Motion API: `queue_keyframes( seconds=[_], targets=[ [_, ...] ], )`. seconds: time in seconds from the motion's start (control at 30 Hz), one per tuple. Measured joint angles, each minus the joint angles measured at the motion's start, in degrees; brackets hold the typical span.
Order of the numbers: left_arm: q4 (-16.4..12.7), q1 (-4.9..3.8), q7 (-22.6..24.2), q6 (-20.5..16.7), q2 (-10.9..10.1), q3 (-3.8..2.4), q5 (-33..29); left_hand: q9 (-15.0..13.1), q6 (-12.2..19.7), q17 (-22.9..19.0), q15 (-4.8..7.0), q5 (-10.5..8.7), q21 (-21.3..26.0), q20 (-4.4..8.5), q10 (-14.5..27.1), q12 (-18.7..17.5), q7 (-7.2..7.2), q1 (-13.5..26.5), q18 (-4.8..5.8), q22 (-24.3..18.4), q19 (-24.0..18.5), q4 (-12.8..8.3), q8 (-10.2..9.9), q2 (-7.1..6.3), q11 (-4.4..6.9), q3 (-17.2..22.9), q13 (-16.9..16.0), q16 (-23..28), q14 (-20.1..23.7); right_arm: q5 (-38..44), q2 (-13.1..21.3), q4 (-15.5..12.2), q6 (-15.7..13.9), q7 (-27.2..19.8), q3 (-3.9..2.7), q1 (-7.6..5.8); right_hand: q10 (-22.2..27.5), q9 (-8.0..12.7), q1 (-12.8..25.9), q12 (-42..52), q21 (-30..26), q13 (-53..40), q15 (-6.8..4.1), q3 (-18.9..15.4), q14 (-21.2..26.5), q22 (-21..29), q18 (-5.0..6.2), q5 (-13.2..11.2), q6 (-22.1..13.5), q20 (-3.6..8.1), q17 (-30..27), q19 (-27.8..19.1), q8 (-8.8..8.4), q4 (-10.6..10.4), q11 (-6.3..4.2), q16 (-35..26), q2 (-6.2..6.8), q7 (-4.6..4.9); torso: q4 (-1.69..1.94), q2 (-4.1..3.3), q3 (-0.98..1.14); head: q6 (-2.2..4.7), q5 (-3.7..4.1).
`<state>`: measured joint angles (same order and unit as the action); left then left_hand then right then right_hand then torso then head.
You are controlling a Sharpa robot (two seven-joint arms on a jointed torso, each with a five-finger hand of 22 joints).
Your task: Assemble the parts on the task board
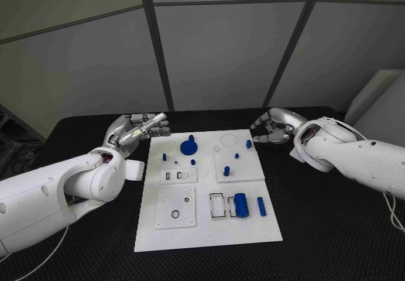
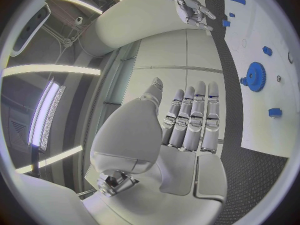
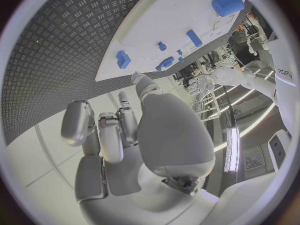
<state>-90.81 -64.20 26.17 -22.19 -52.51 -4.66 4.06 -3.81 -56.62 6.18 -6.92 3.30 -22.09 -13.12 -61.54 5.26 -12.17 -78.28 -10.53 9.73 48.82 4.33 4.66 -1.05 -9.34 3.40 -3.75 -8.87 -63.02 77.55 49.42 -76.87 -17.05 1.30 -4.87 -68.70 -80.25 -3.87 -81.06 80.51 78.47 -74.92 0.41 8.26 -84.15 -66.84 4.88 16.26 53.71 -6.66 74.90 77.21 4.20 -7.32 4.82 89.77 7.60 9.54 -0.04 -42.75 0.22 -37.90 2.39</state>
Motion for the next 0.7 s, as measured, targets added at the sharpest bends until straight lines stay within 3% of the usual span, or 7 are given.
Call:
queue_keyframes(
  seconds=[0.3,0.7],
  targets=[
    [0.3,0.01,0.0,0.1,0.2,0.00,0.1,0.0,0.0,0.0,0.00,0.00,0.0,0.00,0.0,0.0,0.00,0.0,0.00,0.0,0.0,0.0,0.0,0.00,0.00,0.0,0.0,0.0,0.0,-0.8,-1.8,2.5,2.0,-0.7,0.00,0.18,0.0,0.0,0.0,0.0,0.0,0.0,0.00,0.0,0.0,0.0,0.00,0.0,0.0,0.00,0.0,0.0,0.00,0.0,0.00,0.0,0.00,0.00,0.12,0.02,-0.04,-0.32,0.18],
    [0.6,0.01,0.0,0.1,0.3,0.00,0.1,0.0,0.0,0.0,0.00,0.00,0.0,0.00,0.0,0.0,0.00,0.0,0.00,0.0,0.0,0.0,0.0,0.00,0.00,0.0,0.0,0.0,0.0,-0.9,-2.8,3.9,4.2,-0.6,0.02,0.77,0.0,0.0,-0.2,0.0,0.0,0.0,0.00,0.2,0.0,0.1,0.00,-0.2,0.0,0.00,0.0,0.0,0.00,0.2,0.00,0.0,-0.23,0.00,0.12,0.08,-0.05,-0.51,0.05]
  ],
)
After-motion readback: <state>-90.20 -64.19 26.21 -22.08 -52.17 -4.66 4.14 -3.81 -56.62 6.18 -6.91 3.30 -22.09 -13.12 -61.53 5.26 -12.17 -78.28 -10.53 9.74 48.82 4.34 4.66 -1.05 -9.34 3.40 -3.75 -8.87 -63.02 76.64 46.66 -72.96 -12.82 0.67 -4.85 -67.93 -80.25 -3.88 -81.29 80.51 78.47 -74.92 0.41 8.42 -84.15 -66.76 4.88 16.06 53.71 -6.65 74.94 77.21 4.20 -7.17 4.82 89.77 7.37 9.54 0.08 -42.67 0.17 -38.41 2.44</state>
